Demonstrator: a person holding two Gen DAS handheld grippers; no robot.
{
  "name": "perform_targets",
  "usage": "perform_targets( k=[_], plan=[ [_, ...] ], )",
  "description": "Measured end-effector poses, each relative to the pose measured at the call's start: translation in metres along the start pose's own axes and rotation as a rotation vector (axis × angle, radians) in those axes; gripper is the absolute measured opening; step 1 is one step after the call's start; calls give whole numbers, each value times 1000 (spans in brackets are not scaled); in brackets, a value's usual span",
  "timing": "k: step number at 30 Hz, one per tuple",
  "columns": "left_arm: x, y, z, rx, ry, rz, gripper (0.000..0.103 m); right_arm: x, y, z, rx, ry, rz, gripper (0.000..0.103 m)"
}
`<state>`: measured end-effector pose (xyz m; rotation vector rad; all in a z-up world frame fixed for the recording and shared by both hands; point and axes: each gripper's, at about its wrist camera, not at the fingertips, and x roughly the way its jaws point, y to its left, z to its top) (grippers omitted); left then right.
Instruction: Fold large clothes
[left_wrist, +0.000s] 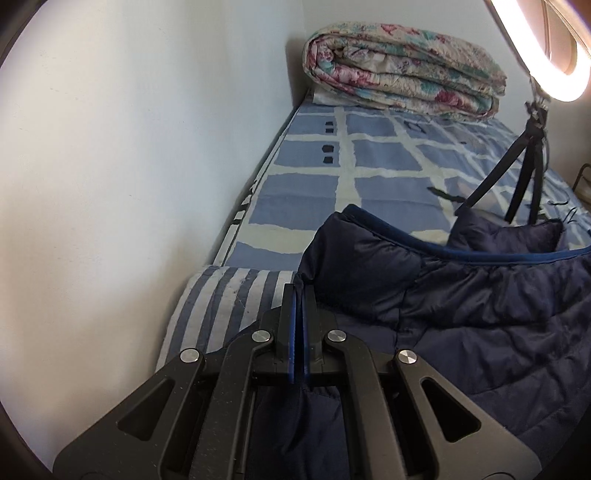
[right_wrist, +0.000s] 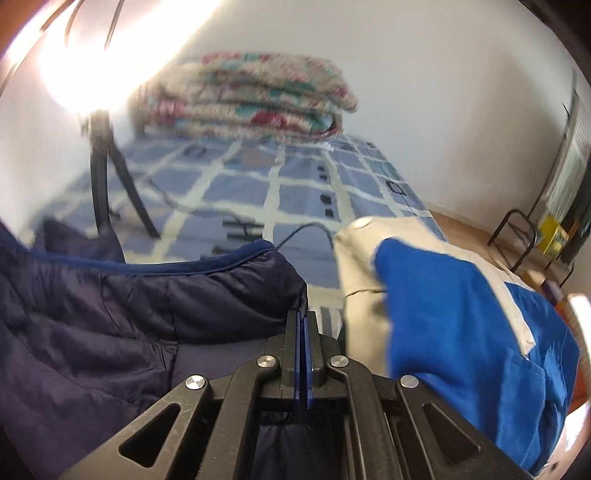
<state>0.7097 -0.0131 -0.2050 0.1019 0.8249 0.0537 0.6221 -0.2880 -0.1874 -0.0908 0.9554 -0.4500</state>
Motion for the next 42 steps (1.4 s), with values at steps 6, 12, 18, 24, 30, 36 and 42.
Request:
perform_targets(
  k=[6,12,18,24,30,36,42],
  plan=[
    [16,-5,-5,19,57,78,27,21,3,-11,-5,82,-9,7],
    [-47,-5,4,10,-75,58,53,-18,-1,-15,25,25,83,33],
    [-115,-84,-27,162,-63,-207,53,-100,17,-60,36,-31,370,33],
    [-126,-183,-85,411,-9,-245,53,-134,56,-123,-25,8,430,33],
    [-94,-213,-111,483,24,-162,53,-112,76,-154,-60,83,401,33],
    [-135,-188,-98,388,-38,-162,53,-139,36,-172,83,57,455,45],
    [-192,-160,-125,303,-61,-257,53,-171,-28,-213,296,19,430,71]
  ],
)
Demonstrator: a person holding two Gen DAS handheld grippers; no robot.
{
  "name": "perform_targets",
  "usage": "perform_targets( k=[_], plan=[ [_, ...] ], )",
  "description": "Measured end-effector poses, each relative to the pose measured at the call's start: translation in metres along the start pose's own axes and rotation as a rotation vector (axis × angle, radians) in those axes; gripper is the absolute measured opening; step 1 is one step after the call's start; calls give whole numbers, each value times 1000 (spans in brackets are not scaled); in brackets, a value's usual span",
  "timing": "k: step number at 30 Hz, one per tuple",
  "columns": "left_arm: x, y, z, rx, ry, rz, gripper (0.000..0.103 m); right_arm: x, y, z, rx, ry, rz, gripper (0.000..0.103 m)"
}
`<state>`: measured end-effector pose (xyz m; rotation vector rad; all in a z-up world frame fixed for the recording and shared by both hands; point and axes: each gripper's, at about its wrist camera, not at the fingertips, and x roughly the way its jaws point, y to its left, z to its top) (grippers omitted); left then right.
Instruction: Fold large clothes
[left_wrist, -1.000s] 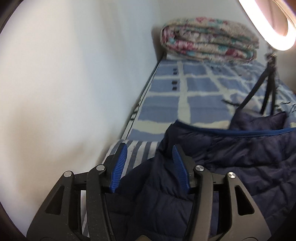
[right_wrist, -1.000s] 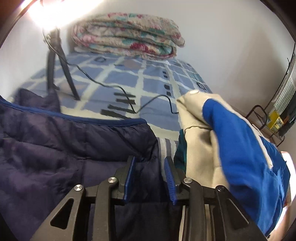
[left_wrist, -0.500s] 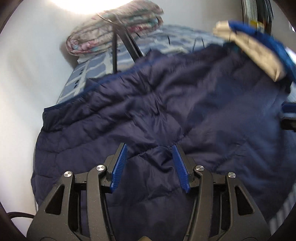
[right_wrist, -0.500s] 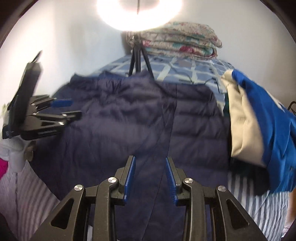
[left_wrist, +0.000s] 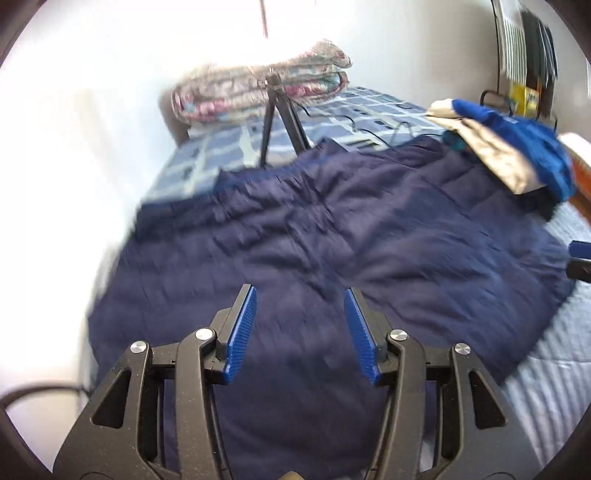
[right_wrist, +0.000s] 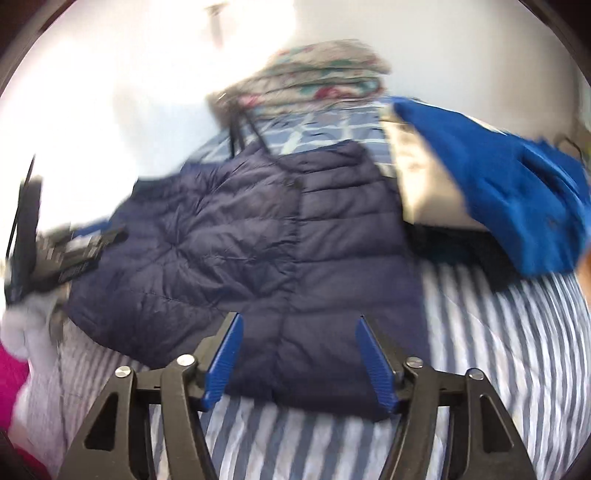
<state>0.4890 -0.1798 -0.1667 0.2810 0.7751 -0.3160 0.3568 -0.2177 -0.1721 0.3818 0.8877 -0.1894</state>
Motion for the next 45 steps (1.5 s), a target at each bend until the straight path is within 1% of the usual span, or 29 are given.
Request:
perform_targets(
  k=[1,2,5,7,8,9,10,12,14,15,16,17,18,21,23,25,26,27,28,30,31,32,34,37,42,45],
  plan=[
    [0,-1,-6,-12,4,-13,53,-4,-6,-3,32,-3,-2,77],
    [-1,-4,-11,-15,9,-19,53,-7,-13,-7,66,0,-10,79],
    [12,-14,-23,-48,41,-49,50,-6,-23,-14,120,24,-51,79],
    [22,-23,-34,-57,61,-40,48,-3,-32,-22,189,37,-55,80],
    [27,-27,-40,-58,79,-42,45,1,-37,-27,236,49,-47,80],
    [31,-31,-46,-52,92,-40,44,6,-43,-31,280,63,-34,81],
    [37,-33,-50,-42,94,-30,44,10,-48,-34,316,78,-22,84],
    [40,-34,-54,-33,80,-31,44,24,-59,-41,418,99,-8,84],
    [38,-31,-53,-47,90,-44,45,28,-68,-46,497,79,20,88],
    [35,-28,-51,-59,103,-44,44,28,-71,-45,526,51,30,90],
    [26,-24,-49,-74,111,-47,42,29,-71,-43,536,40,29,91],
    [15,-19,-47,-85,102,-54,42,30,-72,-41,544,30,26,91],
    [2,-14,-46,-92,90,-56,42,31,-72,-38,551,24,26,91],
    [-57,3,-44,-109,24,-69,42,36,-75,-30,565,21,29,90],
    [-99,19,-47,-132,5,-78,42,38,-76,-25,560,18,18,83],
    [-137,36,-54,-172,-9,-88,42,43,-73,-20,519,42,-1,59],
    [-151,43,-57,-184,-10,-95,42,44,-69,-17,492,50,-8,52],
    [-164,51,-61,-199,-12,-98,42,43,-66,-13,459,53,-19,39],
    [-181,61,-68,-217,-15,-94,42,39,-61,-8,422,49,-43,34],
    [-205,73,-76,-240,-27,-83,42,27,-51,1,346,28,-72,19],
    [-216,79,-83,-254,-38,-67,42,21,-47,5,319,16,-81,14],
    [-227,86,-91,-274,-49,-50,42,16,-42,9,294,2,-89,12],
    [-240,94,-103,-320,-70,-43,42,2,-30,18,239,-30,-99,8],
    [-250,101,-120,-383,-82,-59,42,-17,-11,30,177,-75,-99,6],
    [-250,107,-130,-399,-78,-62,42,-44,35,46,36,-146,-108,4],
    [-252,111,-137,-420,-79,-73,42,-58,72,56,-53,-186,-80,3]
  ],
)
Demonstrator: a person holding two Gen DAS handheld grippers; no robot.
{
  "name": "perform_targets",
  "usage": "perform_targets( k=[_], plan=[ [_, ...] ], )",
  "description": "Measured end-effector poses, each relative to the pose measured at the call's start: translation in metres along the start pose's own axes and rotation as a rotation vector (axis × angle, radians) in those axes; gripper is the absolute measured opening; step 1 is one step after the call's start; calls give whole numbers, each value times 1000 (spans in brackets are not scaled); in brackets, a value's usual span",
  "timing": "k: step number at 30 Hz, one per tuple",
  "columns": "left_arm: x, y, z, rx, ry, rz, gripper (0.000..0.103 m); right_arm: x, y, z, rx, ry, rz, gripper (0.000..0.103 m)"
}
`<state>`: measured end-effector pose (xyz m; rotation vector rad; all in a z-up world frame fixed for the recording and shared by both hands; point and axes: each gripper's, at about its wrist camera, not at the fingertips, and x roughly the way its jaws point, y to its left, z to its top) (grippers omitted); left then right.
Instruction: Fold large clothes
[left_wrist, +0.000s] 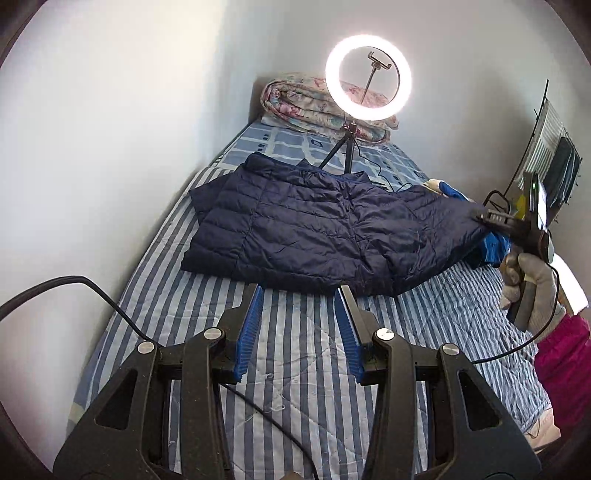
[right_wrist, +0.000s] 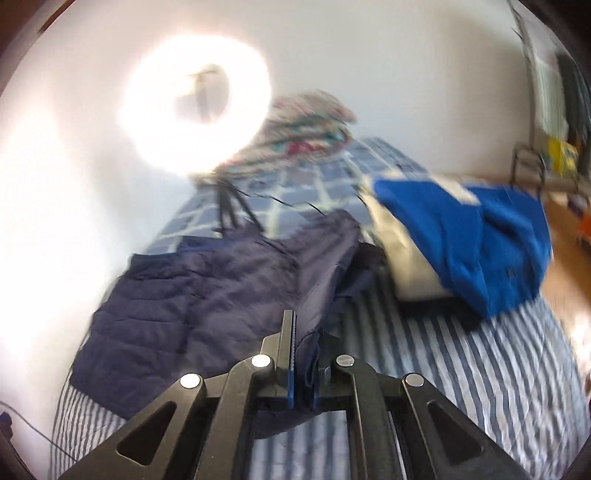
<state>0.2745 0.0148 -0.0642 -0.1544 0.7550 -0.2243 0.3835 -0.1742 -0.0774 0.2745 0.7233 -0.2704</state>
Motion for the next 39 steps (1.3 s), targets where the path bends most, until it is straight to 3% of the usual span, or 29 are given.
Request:
perform_targets(
  k=[6,13,21,27,30,34,39],
  plan=[
    [-5,2,-7,-3,-6,-8,42,-17,57,15,-59,-42,102,3],
    [-18,8,-12,6,-28,-10,42,-18,126,14,-124,-33,226,3],
    [-30,26,-15,-28,-51,-1,42,-1,214,-24,-267,40,358,2],
    [-36,39,-20,-56,-54,11,42,52,268,-75,-344,180,456,2],
    [-37,43,-23,-64,-52,22,42,79,282,-102,-349,260,483,2],
    [-37,52,-25,-85,-48,34,42,91,288,-127,-406,298,485,2],
    [-33,60,-27,-111,-43,45,42,111,277,-132,-399,372,542,4]
  ],
)
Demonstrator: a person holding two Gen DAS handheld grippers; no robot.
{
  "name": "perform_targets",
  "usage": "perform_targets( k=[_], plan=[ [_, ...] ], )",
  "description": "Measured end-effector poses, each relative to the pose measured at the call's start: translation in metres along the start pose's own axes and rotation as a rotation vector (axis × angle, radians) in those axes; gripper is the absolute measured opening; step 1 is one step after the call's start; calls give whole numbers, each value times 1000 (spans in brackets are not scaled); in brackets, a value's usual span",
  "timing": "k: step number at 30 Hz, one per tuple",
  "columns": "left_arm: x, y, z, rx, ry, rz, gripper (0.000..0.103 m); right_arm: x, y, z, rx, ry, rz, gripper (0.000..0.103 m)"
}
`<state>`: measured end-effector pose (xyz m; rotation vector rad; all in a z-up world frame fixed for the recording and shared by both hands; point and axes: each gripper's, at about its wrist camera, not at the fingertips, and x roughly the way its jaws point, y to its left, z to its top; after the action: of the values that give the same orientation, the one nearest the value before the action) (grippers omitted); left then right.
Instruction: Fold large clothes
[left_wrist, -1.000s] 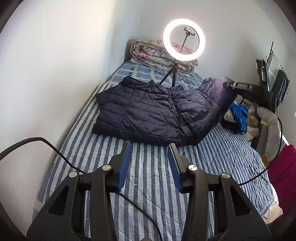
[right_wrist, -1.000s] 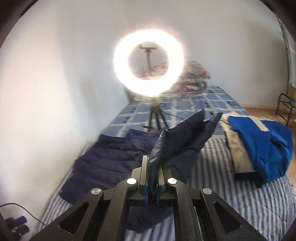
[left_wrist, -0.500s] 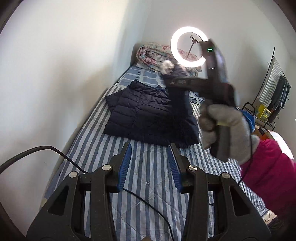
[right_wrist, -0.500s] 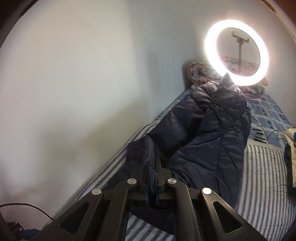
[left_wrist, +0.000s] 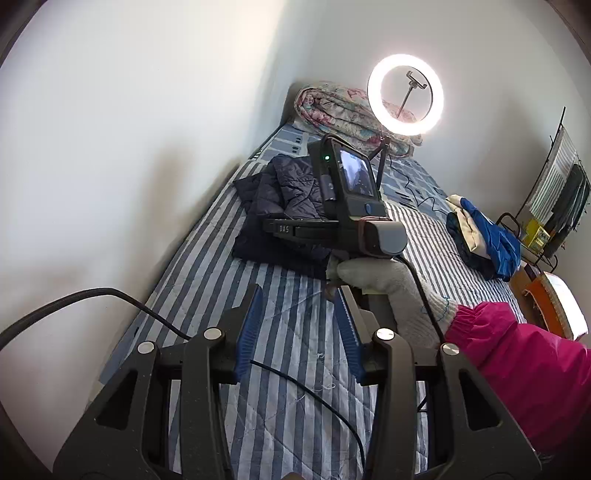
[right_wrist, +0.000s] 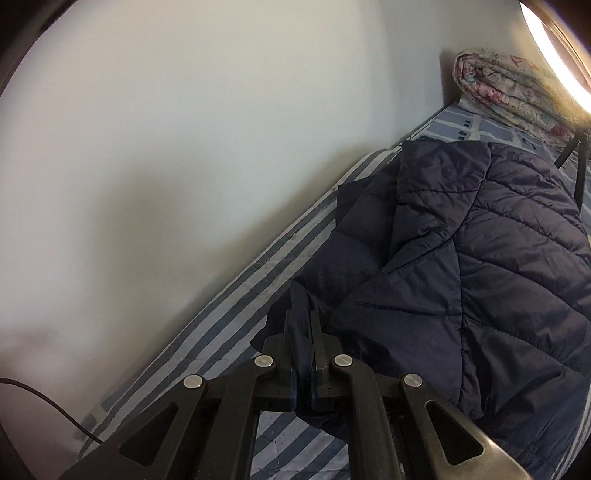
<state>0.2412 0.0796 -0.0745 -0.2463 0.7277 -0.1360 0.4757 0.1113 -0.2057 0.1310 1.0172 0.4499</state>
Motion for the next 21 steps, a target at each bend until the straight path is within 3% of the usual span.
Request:
perform_targets(
  k=[2,4,7,12,15,21],
  plan=[
    [2,1,-1,-6,5,4,42,-4,-12,4,29,6,73,13],
    [4,0,0,-7,10,3,42,-16,-19,1,57,-13,161,35],
    [10,-5,1,17,20,7,42,-50,-38,-4,57,-77,191,40],
    [35,-19,16,63,46,-12,42,-110,-81,-31,62,-156,71,38],
    [56,-34,38,101,26,-13,39,-141,-111,-51,71,-186,-45,38],
    [113,-68,82,218,6,9,35,-174,-179,-61,117,-252,-203,37]
  ],
)
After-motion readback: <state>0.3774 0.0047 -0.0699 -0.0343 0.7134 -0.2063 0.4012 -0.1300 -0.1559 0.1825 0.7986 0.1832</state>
